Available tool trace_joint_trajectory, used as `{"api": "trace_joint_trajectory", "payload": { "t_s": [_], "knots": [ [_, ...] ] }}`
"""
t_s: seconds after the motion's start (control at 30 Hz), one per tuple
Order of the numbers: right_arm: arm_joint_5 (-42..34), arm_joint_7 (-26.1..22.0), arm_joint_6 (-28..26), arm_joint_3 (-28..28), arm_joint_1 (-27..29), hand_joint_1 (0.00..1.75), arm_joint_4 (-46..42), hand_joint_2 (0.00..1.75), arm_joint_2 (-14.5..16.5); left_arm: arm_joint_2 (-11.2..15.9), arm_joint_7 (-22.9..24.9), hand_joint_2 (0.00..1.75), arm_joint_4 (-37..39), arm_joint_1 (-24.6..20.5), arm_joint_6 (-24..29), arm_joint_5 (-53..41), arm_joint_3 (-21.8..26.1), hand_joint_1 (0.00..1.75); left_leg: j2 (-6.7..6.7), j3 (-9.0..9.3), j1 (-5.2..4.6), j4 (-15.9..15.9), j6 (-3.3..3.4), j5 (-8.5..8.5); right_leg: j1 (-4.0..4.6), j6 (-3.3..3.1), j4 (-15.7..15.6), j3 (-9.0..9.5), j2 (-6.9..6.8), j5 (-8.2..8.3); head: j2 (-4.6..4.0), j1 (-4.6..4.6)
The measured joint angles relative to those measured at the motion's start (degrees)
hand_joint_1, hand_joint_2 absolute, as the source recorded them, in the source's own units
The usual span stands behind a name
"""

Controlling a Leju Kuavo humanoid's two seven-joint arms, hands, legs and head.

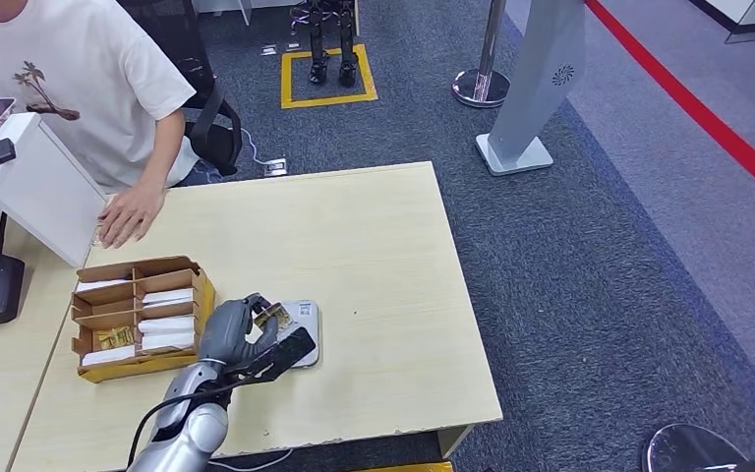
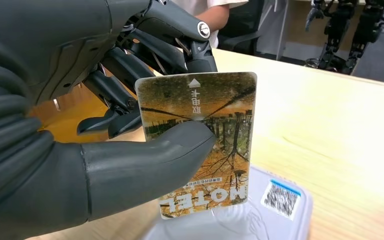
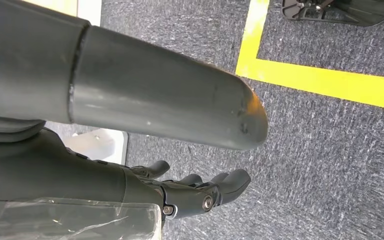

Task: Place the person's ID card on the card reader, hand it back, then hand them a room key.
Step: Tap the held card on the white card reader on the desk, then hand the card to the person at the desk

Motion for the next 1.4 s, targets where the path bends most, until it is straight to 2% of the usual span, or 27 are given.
{"api": "trace_joint_trajectory", "payload": {
  "t_s": [0.17,0.5,0.83,1.17,1.4],
  "knots": [
    [-0.3,-0.3,0.5,0.0,0.1,0.00,0.0,0.00,0.0,1.4,-0.2,1.75,-1.7,-0.3,0.3,1.6,1.6,1.75,0.01,0.00,0.00,0.0,0.00,0.00,0.00,0.00,0.0,0.00,0.01,0.00,0.00,0.01],
    [-1.3,-0.7,1.5,0.0,1.0,0.00,0.0,0.00,0.1,7.5,-1.4,1.75,-8.4,-0.8,1.2,6.0,10.5,1.75,0.01,-0.01,0.01,0.0,-0.01,0.01,0.02,0.00,0.0,-0.02,0.01,-0.01,0.00,0.01],
    [-2.1,-1.1,3.1,0.0,1.3,0.00,0.0,0.00,0.1,12.0,-3.5,1.75,-13.1,-0.6,4.1,9.6,18.5,1.75,0.02,-0.02,0.01,0.0,-0.01,0.01,0.02,0.00,0.0,-0.03,0.02,0.00,0.00,0.04],
    [-2.9,-1.2,3.8,0.0,1.8,0.00,0.0,0.00,0.2,16.1,-4.2,1.75,-14.9,-0.7,4.6,12.1,24.5,1.75,0.03,-0.03,0.03,0.0,-0.01,0.01,0.04,0.00,0.0,-0.05,0.04,0.00,0.01,0.13],
    [-3.1,-1.2,3.8,0.0,1.8,0.00,0.0,0.00,0.2,20.9,-2.9,1.75,-13.7,-3.1,2.2,10.2,28.4,1.75,0.03,-0.04,0.07,0.0,-0.03,0.03,0.09,-0.01,0.0,-0.07,0.04,0.00,0.00,0.15]
  ]
}}
